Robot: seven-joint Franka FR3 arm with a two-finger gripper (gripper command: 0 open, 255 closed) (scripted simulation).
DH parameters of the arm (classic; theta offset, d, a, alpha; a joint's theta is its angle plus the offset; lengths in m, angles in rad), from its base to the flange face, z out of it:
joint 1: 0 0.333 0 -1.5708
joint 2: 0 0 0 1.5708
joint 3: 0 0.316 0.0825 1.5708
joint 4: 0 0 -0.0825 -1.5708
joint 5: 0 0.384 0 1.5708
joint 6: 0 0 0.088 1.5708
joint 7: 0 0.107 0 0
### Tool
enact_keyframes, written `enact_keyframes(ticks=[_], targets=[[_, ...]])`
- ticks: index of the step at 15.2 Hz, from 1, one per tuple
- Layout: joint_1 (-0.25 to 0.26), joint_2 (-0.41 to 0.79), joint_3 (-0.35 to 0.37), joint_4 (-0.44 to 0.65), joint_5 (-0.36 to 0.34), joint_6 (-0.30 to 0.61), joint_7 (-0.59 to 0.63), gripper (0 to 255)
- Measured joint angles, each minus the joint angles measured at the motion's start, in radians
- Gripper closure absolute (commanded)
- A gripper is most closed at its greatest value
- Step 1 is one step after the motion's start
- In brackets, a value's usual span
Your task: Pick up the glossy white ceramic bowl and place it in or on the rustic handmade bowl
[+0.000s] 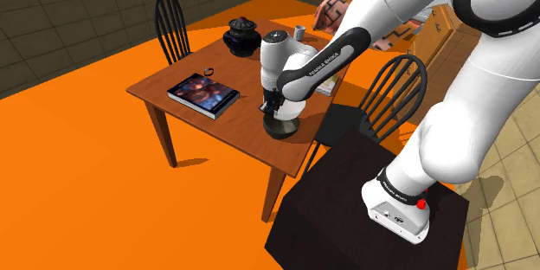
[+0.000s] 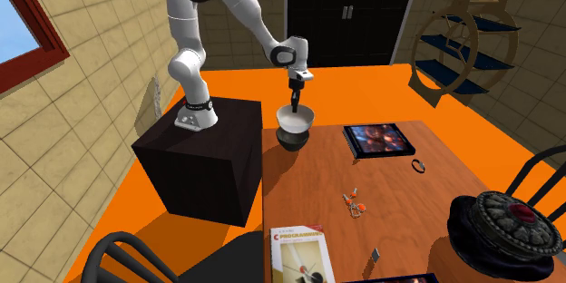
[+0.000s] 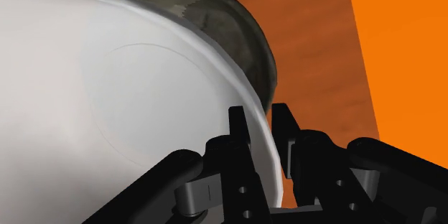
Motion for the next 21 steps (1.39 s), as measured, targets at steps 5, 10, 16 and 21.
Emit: enact_keyframes(ticks=[5,10,16,21], targets=[[0.002,0.057,-0.008,-0.004,-0.027,0.059,0.028,255],[0.004,0.080,-0.011,-0.004,-0.038,0.081,0.040,255],[0.004,0.080,-0.012,-0.004,-0.039,0.082,0.040,0],[0.005,0.046,-0.003,0.000,-0.021,0.045,0.027,0]])
